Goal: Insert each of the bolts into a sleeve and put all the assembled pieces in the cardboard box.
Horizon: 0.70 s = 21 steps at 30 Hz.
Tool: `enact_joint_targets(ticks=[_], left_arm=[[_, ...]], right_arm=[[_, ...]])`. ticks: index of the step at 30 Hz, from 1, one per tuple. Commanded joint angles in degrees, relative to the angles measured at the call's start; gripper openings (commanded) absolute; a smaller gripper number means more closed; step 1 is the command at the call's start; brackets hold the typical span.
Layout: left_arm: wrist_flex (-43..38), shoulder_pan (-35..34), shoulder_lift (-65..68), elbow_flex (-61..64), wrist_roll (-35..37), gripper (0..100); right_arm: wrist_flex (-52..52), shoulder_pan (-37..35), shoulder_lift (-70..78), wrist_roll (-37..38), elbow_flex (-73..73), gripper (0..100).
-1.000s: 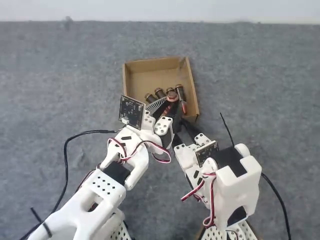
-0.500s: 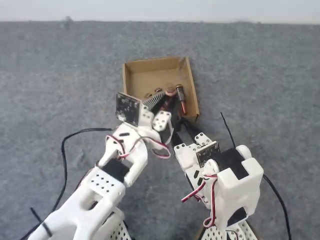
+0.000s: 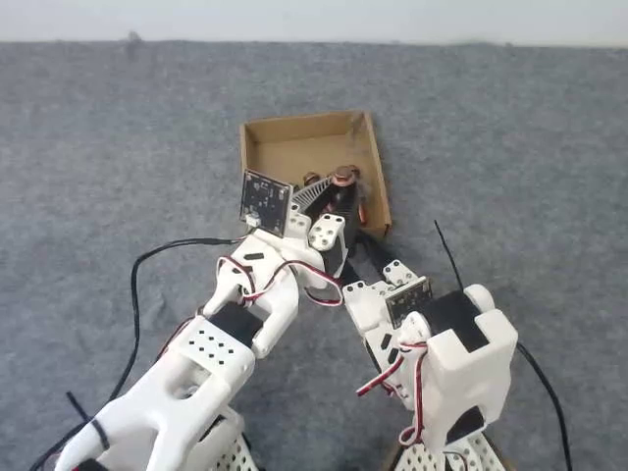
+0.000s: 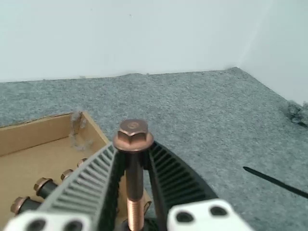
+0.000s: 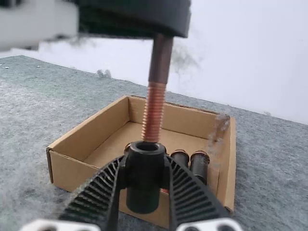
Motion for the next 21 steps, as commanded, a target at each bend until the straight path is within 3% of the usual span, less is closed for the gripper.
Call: enact_joint_targets(ticks=[1,21], left_arm=[[-1.8,-0.1,-1.5,-1.8,0.4,1],[-1.9,1.8,-1.4,2.4,0.3,1]], right_arm=[[-1.5,0.7,-3.6,0.7,1.6,0.6],[-1.7,2.6,-3.9,0.7,1.7,0.6]])
